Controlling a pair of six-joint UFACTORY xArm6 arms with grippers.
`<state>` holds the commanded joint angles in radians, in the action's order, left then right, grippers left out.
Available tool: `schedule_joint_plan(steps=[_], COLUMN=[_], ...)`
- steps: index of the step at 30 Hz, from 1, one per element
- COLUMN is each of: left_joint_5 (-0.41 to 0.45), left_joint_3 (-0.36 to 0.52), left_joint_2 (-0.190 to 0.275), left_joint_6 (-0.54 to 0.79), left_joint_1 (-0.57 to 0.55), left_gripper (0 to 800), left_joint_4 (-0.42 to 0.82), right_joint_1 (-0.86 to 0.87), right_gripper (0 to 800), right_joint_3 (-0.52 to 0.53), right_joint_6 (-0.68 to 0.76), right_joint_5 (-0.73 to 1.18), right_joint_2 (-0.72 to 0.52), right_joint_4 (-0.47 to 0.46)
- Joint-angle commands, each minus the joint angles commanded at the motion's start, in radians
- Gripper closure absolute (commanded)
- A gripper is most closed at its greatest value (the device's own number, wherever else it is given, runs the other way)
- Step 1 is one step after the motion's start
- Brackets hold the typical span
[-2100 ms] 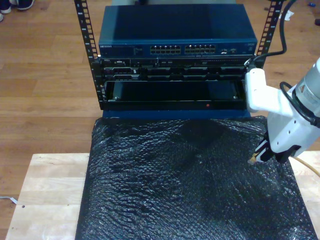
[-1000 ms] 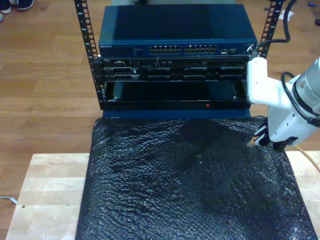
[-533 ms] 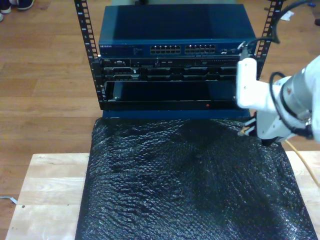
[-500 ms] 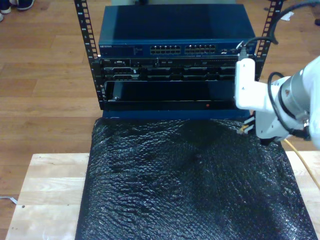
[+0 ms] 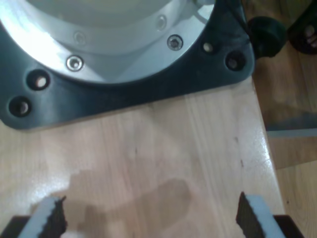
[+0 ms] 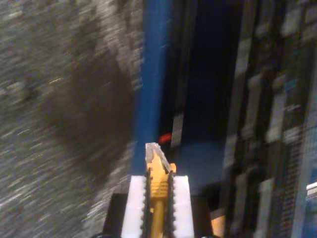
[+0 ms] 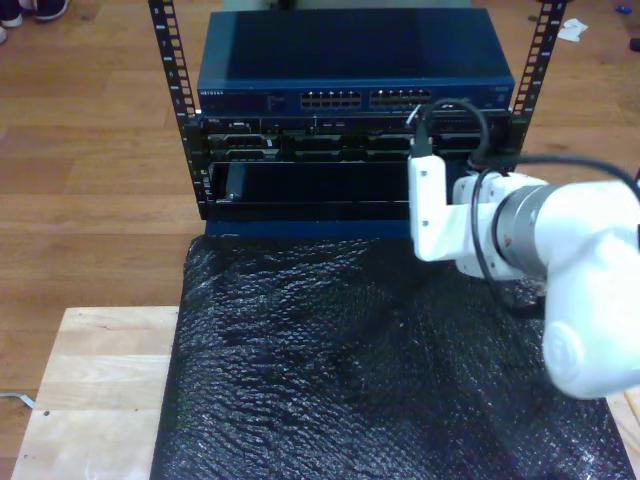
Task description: Grab the cable and plug it in
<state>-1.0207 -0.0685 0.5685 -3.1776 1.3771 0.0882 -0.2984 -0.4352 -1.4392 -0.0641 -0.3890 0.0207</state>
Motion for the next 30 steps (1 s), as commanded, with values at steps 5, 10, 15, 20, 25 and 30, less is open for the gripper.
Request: schedule_joint_plan(steps=[5, 10, 15, 20, 25, 30], left_joint_5=[-0.002, 0.0, 0.0, -0.002, 0.0, -0.002], left_joint_3=[0.0, 0.0, 0.0, 0.0, 0.0, 0.0], left_joint_2=[0.0, 0.0, 0.0, 0.0, 0.0, 0.0], left_joint_6=[0.0, 0.0, 0.0, 0.0, 0.0, 0.0], left_joint_1=[0.0, 0.0, 0.0, 0.0, 0.0, 0.0], left_gripper=[0, 0, 0, 0, 0, 0], left_joint_4=[0.0, 0.0, 0.0, 0.0, 0.0, 0.002], right_joint_1=[-0.002, -0.002, 0.0, 0.002, 0.002, 0.002], right_gripper=[800, 800, 800, 800, 800, 800], right_joint_3=[0.008, 0.009, 0.009, 0.006, -0.003, 0.008], right_joint_6=[-0.003, -0.008, -0.018, -0.04, -0.075, -0.087], right_joint_5=[-0.144, -0.327, -0.456, -0.697, -0.758, -0.922], right_joint_2=[0.028, 0.121, 0.181, 0.278, 0.316, 0.371], right_joint_4=[-0.046, -0.106, -0.103, -0.1, -0.1, -0.1])
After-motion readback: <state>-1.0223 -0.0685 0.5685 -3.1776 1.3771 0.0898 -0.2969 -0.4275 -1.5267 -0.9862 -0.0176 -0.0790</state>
